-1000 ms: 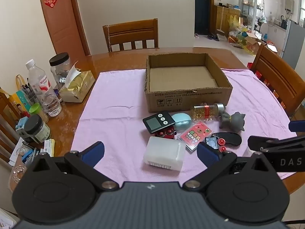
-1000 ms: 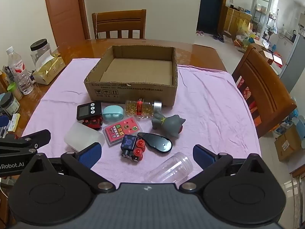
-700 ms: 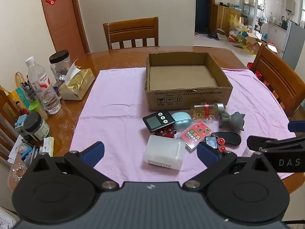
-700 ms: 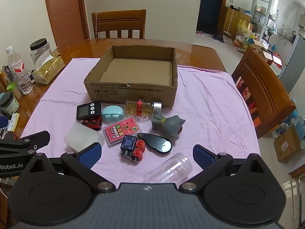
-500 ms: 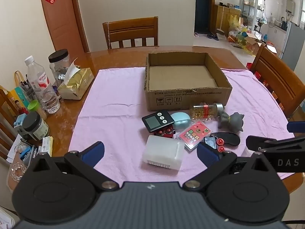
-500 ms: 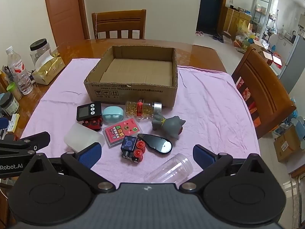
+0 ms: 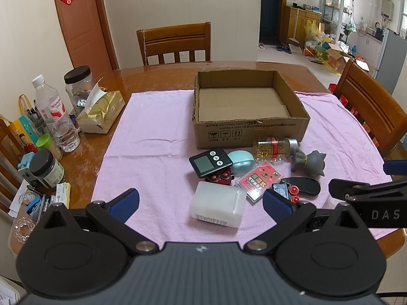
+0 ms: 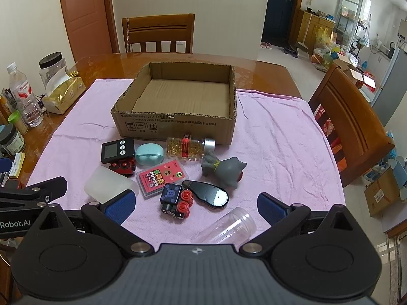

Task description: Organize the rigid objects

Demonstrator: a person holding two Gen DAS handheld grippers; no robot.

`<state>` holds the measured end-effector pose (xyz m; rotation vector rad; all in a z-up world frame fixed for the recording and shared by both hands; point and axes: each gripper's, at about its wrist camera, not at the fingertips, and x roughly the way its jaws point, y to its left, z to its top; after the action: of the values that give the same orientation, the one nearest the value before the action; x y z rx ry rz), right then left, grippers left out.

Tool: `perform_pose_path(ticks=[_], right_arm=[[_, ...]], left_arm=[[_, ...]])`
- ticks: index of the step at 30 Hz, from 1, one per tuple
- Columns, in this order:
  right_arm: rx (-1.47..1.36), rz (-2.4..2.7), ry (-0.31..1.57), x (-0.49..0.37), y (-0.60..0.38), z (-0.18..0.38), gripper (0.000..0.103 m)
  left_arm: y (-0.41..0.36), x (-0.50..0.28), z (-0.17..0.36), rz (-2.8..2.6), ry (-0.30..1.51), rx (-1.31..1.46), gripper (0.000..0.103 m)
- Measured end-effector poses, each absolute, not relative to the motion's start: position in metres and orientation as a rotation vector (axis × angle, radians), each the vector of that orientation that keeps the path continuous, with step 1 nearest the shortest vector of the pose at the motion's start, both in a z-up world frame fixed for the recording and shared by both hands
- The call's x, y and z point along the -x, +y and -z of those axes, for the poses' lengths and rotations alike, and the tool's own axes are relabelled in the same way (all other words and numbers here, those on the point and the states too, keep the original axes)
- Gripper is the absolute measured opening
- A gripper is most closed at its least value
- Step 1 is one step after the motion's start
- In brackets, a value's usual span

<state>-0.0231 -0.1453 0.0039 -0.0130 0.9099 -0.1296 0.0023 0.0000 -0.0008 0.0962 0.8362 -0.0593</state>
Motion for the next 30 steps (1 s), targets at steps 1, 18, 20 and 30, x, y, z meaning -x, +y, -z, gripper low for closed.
perform_pose_path(ticks=[1, 18, 20, 30], right_arm=[[0.014, 0.129, 0.909, 0.0231, -0.145, -0.0043, 0.103], [0.013, 0.12, 0.9, 0.0222, -0.1451, -0.008, 0.103], [0.015, 0.121, 0.899, 0.022, -0.1448, -0.008, 0.103], [0.014, 0.115, 0.895, 0.0202, -0.1451, -0.0082, 0.103]], left_arm=[[0.0001, -0.0023, 0.0007, 0.059, 0.836, -0.096, 0.102], [0.0022, -0.006, -0.0024, 0.06, 0.84, -0.089, 0.102], [0.002, -0.006, -0.0023, 0.06, 0.84, -0.089, 0.102], [0.002, -0.0068, -0.004, 0.057, 0.84, -0.094, 0.102]])
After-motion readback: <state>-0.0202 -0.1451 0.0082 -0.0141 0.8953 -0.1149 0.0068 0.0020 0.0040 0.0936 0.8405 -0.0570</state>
